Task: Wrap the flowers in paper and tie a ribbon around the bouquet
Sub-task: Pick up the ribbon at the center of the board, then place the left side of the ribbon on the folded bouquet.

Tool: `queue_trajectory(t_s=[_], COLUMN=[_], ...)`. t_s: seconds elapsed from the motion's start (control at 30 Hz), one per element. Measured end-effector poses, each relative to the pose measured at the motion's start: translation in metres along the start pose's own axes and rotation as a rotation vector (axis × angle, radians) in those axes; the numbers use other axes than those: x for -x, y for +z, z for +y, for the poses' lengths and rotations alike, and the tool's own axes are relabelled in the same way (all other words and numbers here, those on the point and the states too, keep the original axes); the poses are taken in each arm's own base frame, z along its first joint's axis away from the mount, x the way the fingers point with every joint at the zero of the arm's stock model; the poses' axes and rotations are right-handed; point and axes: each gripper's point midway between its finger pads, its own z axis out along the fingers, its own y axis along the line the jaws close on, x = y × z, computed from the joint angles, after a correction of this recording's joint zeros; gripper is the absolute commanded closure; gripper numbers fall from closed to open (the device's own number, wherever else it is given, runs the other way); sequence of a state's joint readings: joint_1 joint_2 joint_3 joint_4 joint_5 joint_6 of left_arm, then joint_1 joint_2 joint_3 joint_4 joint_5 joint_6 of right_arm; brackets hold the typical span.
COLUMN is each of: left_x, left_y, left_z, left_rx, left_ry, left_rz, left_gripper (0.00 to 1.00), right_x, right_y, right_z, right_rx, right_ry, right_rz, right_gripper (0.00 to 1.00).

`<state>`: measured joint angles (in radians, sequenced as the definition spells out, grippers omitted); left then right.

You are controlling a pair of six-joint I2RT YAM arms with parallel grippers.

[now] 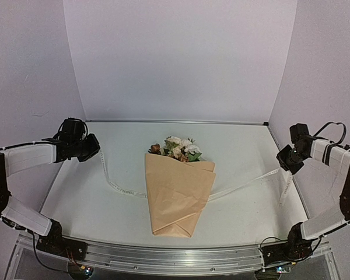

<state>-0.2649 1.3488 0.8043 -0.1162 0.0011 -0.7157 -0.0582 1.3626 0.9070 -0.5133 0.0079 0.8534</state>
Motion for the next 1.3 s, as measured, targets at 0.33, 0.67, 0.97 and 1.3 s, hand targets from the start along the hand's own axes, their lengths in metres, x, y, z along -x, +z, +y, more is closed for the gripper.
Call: queue_trajectory(t_s=[0.33,0.67,0.97,1.3], left_x=[0.004,0.008,-0.161,-0.379], left_y=[0.0,-0.006,-0.085,-0.067], left_z=[0.021,-0.055,-0.3,-0.296], left_rx=[0.103,-0.183,-0.869,-0.992], left_ry=[-0.029,0.109,0.776,1.314], left_rz=[-0.035,-0.035,0.178,0.564], left_gripper=[1.0,1.0,1.0,1.0], right_x=[-0.007,-0.057,-0.086,-0.099], right_y=[-0.011,-0.027,-0.018,-0.005], right_z=[0.012,0.047,0.053,0.079], right_rx=[0.042,0.135,0.12,0.129], right_ry=[-0.046,-0.205,-0.247,-0.265], right_rz=[0.058,0.195,0.305,0.392], right_gripper=[1.0,1.0,1.0,1.0])
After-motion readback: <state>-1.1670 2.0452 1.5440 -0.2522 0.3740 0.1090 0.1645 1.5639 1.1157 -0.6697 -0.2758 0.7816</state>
